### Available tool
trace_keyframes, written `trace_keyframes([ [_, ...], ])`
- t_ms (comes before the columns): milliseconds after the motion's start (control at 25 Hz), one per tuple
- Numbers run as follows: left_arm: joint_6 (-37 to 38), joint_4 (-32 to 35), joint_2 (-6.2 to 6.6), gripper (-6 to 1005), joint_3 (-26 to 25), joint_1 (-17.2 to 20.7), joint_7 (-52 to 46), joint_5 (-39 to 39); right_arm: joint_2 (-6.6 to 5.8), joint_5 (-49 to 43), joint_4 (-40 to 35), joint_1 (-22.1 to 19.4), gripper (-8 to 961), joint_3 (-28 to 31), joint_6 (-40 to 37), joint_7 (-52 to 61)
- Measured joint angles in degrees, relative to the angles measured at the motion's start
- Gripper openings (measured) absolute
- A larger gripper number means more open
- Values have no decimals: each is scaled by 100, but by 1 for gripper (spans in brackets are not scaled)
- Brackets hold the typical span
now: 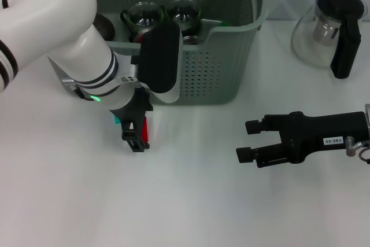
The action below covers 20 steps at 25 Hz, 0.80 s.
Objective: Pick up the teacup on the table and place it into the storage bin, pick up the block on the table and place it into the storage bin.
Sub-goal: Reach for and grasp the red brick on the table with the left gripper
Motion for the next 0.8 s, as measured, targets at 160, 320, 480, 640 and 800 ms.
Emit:
trace_keyframes([
  [160, 8, -114, 8, 886, -20, -90, -118, 106, 0, 0, 0, 0, 946, 0, 0, 0],
  [320, 93, -129, 9, 885, -23, -126, -188, 178, 0, 0, 0, 0, 946, 0, 1, -3],
  [480, 192, -112, 3, 875, -20, -157, -224, 200, 0, 0, 0, 0, 947, 0, 4, -24],
  [640, 221, -140, -11, 861, -19, -220, -254, 225, 0, 0, 3, 0, 947, 0, 6, -56],
  [800, 217, -237, -4, 847, -21, -306, -277, 224, 0, 5, 12, -5, 947, 0, 10, -73],
])
